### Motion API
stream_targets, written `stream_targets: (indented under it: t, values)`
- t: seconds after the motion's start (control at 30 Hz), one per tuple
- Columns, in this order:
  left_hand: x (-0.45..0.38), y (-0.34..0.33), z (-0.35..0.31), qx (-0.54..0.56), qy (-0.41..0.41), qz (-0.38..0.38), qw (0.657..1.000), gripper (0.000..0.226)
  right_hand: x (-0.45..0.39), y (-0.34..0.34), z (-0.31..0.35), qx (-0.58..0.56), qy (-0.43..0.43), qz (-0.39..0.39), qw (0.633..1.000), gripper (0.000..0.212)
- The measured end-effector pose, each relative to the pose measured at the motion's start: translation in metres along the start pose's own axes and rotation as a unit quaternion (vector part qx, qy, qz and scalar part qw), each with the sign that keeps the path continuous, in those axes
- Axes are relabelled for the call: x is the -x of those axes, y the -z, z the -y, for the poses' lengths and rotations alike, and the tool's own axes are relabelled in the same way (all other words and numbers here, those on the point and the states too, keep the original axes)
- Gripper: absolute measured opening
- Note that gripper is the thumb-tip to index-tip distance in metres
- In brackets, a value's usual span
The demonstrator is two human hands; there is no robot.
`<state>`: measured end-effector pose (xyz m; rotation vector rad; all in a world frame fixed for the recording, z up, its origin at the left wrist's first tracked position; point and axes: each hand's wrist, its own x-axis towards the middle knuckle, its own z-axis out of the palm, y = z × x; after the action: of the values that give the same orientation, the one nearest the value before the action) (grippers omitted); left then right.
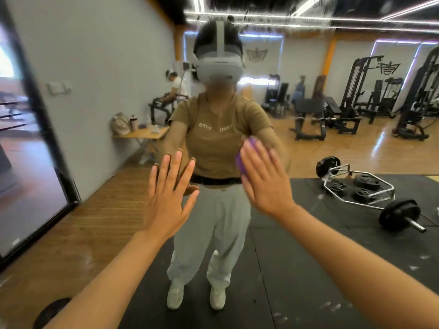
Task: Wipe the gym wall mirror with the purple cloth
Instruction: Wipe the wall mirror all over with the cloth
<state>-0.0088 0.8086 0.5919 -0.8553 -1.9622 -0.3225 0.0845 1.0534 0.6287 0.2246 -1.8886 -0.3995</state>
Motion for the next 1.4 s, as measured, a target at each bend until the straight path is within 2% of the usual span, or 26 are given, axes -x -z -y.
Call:
stream_targets:
  t: [0.1,0.2,0.3,0.4,0.47,0.6,0.67,0.8,0.9,0.97,1.0,1.07,1.13,1.2,1.33,1.4]
  values:
    - [0.001,0.003,0.004,-0.006,-0.015,-0.007,1.000,0.068,-0.050,0.012,-0.014,0.000,-0.085,-0.053,0.995,0.058]
    - [0.003,0.003,0.013,-0.002,-0.017,-0.012,1.000,0.068,-0.035,0.003,-0.001,-0.006,-0.077,-0.053,0.996,0.059]
    - [0.006,0.003,0.023,0.003,-0.024,-0.011,1.000,0.068,0.030,-0.019,0.028,0.007,0.059,0.030,0.998,0.069]
    - [0.007,0.004,0.030,0.003,-0.030,-0.013,0.999,0.069,0.101,-0.035,0.051,0.082,0.220,0.135,0.963,0.078]
    - [0.008,0.005,0.035,0.005,-0.023,-0.022,0.999,0.070,0.119,-0.038,0.056,0.097,0.238,0.150,0.955,0.074]
    - [0.012,0.006,0.050,0.013,0.003,-0.035,0.999,0.074,0.091,-0.030,0.036,0.086,0.305,0.147,0.937,0.071]
    - [0.012,0.007,0.055,0.014,0.005,-0.041,0.999,0.074,0.054,-0.021,0.024,0.059,0.269,0.115,0.954,0.068]
    - [0.012,0.008,0.062,0.012,-0.008,-0.047,0.999,0.074,-0.046,0.003,0.009,0.003,0.105,0.014,0.994,0.058]
    - [0.013,0.008,0.063,0.008,-0.005,-0.055,0.998,0.073,-0.082,0.009,0.010,0.016,0.001,-0.052,0.999,0.055]
    - [0.013,0.008,0.065,0.006,0.004,-0.064,0.998,0.073,-0.073,0.002,0.024,0.012,-0.031,-0.065,0.997,0.057]
    - [0.013,0.007,0.066,0.005,0.007,-0.068,0.998,0.073,-0.059,-0.005,0.034,0.005,-0.022,-0.050,0.998,0.060]
    - [0.014,0.005,0.071,0.008,0.013,-0.073,0.997,0.074,-0.020,-0.020,0.056,0.003,0.070,0.016,0.997,0.070]
    - [0.014,0.004,0.076,0.018,0.027,-0.077,0.997,0.074,0.028,-0.034,0.075,0.054,0.212,0.101,0.971,0.082]
    - [0.016,0.004,0.081,0.027,0.043,-0.080,0.996,0.073,0.065,-0.042,0.087,0.101,0.287,0.165,0.938,0.088]
    - [0.019,0.005,0.090,0.037,0.035,-0.074,0.996,0.071,0.059,-0.040,0.079,0.105,0.345,0.170,0.917,0.076]
    - [0.021,0.005,0.092,0.039,0.031,-0.075,0.996,0.070,0.032,-0.033,0.069,0.083,0.345,0.153,0.922,0.072]
